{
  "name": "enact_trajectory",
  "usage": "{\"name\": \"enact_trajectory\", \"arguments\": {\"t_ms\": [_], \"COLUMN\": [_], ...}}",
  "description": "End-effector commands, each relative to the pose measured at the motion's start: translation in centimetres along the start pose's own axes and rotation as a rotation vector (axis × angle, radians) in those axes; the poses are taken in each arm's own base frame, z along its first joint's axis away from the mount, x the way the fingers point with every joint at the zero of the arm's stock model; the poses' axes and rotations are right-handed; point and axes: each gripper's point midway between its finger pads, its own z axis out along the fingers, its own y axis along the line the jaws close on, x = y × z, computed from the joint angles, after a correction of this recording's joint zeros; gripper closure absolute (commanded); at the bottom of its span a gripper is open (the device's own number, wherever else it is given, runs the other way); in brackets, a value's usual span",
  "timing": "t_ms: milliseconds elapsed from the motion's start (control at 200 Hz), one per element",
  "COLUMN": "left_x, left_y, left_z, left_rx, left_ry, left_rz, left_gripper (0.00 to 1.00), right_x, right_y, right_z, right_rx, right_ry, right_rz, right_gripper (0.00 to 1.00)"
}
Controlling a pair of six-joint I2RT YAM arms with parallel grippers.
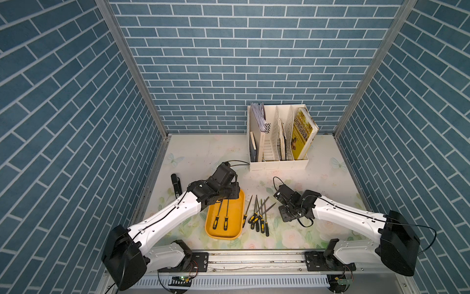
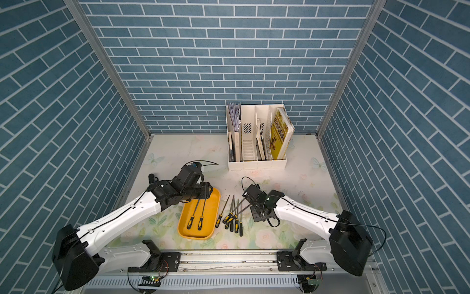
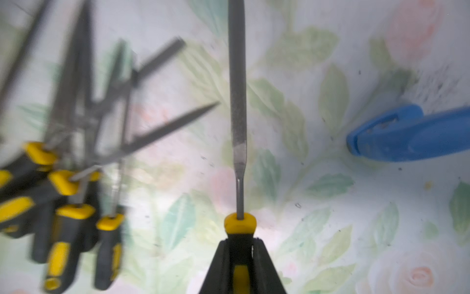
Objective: Put the file tool into the storage box
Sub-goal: Pick up the file tool from the center of the board, then place the file tool in the storage box.
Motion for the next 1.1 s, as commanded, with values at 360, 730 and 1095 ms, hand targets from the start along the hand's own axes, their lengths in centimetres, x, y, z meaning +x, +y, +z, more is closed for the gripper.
{"name": "enact_trajectory", "arguments": {"t_ms": [360,730,1095], "left_x": [1.6,1.8,1.9], "left_y": [-5.6,-2.7,-0.9], "left_z": [0.3,2.0,2.9], "left_rx": [0.254,0.102,-0.001], "left_ry": [-0.005,-0.031,-0.044], "left_rz": [-0.152,-0.225,-0.234], "left_gripper": [0.40,0.42,1.00], "right_x": [-2.3,-2.2,-2.0], "right_y": [10.1,13.7,16.5], "right_z": [-3.7,-5.7,-6.8], "right_rx": [-0.319,-0.420,-0.487], "right_ry": [-0.130,-0.156,-0.163], "right_rz": [-0.077,-0.099,-0.122], "right_gripper": [1.00,1.00,1.00]}}
